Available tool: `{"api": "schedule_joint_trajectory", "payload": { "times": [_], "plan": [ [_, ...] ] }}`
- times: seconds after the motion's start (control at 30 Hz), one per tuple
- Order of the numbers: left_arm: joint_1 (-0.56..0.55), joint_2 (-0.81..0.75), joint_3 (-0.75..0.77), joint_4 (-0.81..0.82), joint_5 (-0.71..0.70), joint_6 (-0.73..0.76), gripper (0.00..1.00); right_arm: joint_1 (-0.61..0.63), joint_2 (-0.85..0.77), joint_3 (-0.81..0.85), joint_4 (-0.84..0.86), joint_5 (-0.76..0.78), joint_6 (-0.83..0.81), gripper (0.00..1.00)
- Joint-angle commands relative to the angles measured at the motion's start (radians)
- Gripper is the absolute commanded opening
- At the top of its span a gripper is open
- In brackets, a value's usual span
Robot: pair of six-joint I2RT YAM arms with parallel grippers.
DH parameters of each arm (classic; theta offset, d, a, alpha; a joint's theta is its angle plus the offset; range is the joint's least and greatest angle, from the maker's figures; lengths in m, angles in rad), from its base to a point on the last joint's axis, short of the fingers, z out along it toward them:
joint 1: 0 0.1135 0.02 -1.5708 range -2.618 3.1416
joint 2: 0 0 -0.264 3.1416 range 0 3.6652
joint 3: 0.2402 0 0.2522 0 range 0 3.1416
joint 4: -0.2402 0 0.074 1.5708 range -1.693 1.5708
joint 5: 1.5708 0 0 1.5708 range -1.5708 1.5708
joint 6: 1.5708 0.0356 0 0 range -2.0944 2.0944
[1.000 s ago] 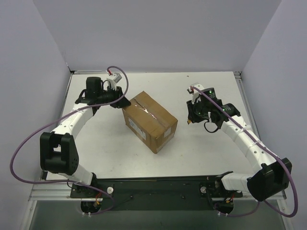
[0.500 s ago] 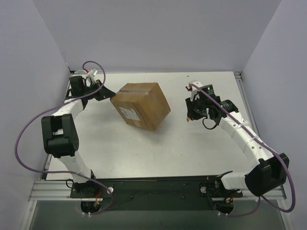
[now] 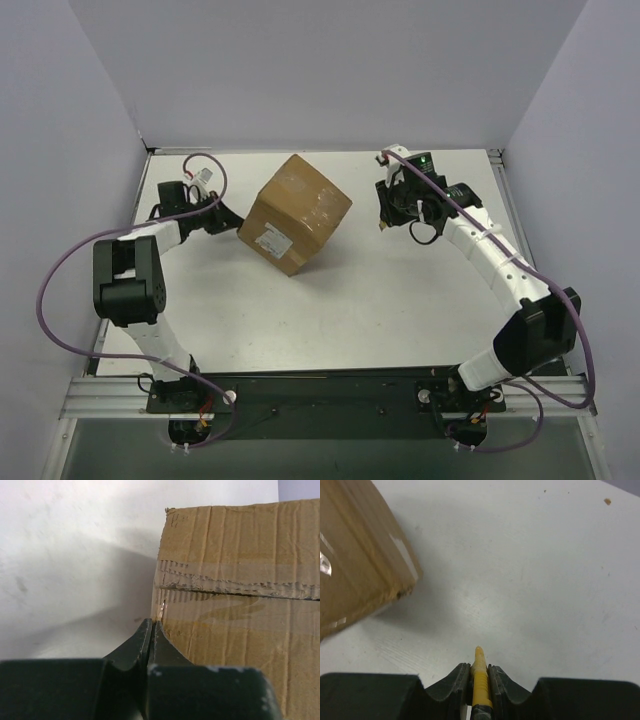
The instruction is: Unpack the express box
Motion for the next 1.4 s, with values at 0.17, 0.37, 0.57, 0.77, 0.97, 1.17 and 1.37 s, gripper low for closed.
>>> {"api": "schedule_joint_trajectory", "payload": {
  "times": [0.17,0.37,0.57,0.77,0.97,1.17,1.37],
  "plan": [
    [-0.093,-0.199,-0.222,0.111,0.218,0.005,0.13,-0.001,0.109,0.17,0.006,0.082,0.006,0.0],
    [-0.092,-0.245,-0.315,0.319,0.336,-0.089,0.47,0.014,0.122,0.226,-0.11,0.22,0.079,0.0],
    [-0.084,-0.238,-0.267,0.094,0.229,0.119,0.48,0.014,0.045,0.085,-0.113,0.293,0.066,0.0],
    [-0.095,-0.19,-0.18,-0.013,0.188,0.213,0.48,0.064,0.078,0.103,-0.077,0.296,0.043,0.0],
    [-0.174,-0.274,-0.05,-0.036,0.228,0.239,0.53,-0.046,0.099,0.194,-0.077,0.32,0.067,0.0],
    [-0.346,-0.296,0.066,-0.112,0.238,0.261,0.55,-0.113,0.042,0.16,-0.078,0.313,0.073,0.0],
    [-0.464,-0.287,0.092,-0.131,0.152,0.284,0.57,-0.144,-0.033,0.073,-0.077,0.3,0.076,0.0]
  ]
}}
